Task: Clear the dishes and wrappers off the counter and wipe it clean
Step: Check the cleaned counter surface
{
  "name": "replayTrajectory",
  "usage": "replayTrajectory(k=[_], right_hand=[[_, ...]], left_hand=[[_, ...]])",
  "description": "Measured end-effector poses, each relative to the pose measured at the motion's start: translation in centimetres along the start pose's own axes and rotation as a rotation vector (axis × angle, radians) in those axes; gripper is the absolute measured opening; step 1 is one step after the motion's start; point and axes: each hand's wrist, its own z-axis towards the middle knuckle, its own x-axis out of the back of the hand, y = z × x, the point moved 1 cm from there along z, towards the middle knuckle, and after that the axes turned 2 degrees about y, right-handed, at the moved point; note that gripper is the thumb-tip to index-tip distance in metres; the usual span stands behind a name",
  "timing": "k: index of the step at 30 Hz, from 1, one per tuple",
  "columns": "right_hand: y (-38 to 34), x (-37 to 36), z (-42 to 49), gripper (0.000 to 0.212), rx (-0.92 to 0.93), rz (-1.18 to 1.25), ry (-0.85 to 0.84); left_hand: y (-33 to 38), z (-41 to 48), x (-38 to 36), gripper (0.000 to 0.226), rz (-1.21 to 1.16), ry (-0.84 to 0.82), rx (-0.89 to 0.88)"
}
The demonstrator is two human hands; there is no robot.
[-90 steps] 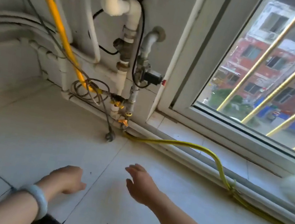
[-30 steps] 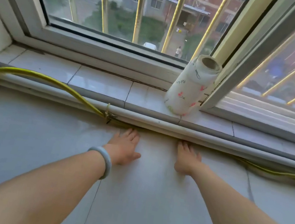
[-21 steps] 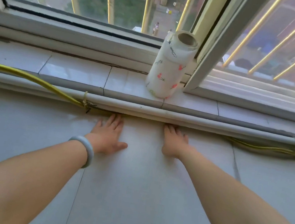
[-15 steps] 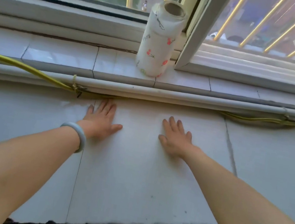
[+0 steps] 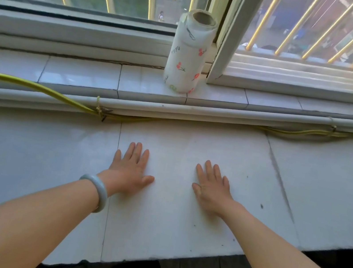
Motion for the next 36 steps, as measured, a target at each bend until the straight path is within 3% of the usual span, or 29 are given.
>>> replayTrajectory(k=[9,13,17,21,24,29,36], right_hand=[[0.0,0.5,-1.5,0.060,0.038,-0.033,-0.042],[1.4,2.1,-2.3,0.036,0.059,0.093,-0.001],[5.6,2.9,-4.0,0.037,0.034,0.123,0.074],[13.4,3.9,-6.4,0.024,-0.010,0.121,0.181],[20.2,5.4,-8.3,0.019,-0.085,0.117,0.204],[31.2,6.0,-10.5,0.050,-0.205,0.180,0.228],[41.0,7.2,-13.7,0.056,-0.268,0.263,0.211]], left_hand=[[0.4,0.1,2.0,0.083,0.050,-0.007,0.032],[1.9,0.7,4.4,0.062,0.108,-0.022,0.079],[6.0,1.6,5.9,0.041,0.030,0.050,0.098],[12.9,3.8,6.2,0.029,-0.113,0.279,0.022],[20.2,5.2,6.8,0.030,-0.168,0.349,-0.059],[32.9,8.3,7.7,0.043,-0.197,0.385,-0.169],[43.9,10.2,8.7,0.038,-0.240,0.355,-0.210]])
